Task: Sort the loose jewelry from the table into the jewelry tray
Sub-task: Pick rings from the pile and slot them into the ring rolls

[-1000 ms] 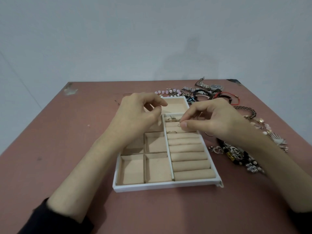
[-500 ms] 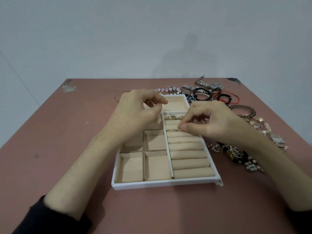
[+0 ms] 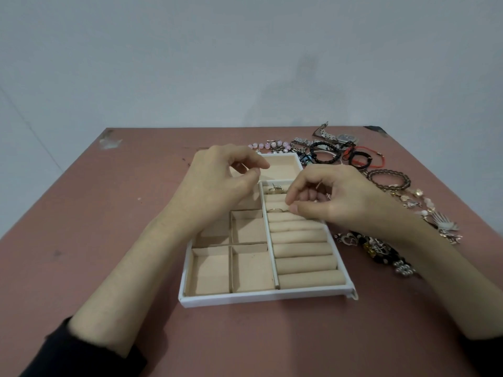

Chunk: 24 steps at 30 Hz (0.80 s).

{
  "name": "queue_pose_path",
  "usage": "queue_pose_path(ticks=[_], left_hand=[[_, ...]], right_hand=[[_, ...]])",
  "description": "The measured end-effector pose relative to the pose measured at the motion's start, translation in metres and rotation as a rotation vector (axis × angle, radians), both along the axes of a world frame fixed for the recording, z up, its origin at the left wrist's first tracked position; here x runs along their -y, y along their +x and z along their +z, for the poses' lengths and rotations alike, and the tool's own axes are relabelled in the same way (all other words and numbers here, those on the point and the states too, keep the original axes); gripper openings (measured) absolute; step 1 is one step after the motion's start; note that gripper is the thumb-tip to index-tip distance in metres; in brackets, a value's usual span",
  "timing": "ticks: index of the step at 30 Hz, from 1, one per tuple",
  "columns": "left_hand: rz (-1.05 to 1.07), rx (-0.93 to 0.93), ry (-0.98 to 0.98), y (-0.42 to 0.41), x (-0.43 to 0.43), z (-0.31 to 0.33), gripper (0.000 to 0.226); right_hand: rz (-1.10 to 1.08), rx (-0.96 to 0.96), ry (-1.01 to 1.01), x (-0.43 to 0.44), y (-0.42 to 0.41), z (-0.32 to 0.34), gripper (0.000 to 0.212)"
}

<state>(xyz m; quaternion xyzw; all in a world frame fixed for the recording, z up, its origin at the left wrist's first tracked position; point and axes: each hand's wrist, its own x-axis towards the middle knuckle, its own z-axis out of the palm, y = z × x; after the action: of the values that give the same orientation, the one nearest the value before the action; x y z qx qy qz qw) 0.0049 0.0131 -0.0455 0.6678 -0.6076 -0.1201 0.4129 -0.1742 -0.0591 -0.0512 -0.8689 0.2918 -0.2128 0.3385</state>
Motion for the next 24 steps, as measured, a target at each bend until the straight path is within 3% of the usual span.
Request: queue_pose_path(ticks=[5, 12, 16, 20, 24], left_hand=[[-0.012, 0.0, -0.016, -0.001, -0.001, 0.0, 0.018], [-0.075, 0.038, -0.011, -0.014, 0.007, 0.005, 0.017], [-0.184, 0.217, 0.052, -0.039, 0.023, 0.017, 0.017], [-0.25, 0.412, 0.153, -0.06, 0.056, 0.013, 0.022], [-0.289, 0.445, 0.251, -0.068, 0.084, 0.007, 0.023]], right_hand=[[-0.045, 0.119, 0.105, 0.004, -0.004, 0.006, 0.007], [-0.321, 0.256, 0.042, 0.031, -0.037, 0.019, 0.004], [-0.489, 0.232, -0.015, 0.049, -0.055, 0.009, 0.005], [-0.503, 0.223, -0.017, 0.051, -0.055, 0.002, 0.007], [-0.5, 0.225, -0.028, 0.051, -0.052, 0.001, 0.007]])
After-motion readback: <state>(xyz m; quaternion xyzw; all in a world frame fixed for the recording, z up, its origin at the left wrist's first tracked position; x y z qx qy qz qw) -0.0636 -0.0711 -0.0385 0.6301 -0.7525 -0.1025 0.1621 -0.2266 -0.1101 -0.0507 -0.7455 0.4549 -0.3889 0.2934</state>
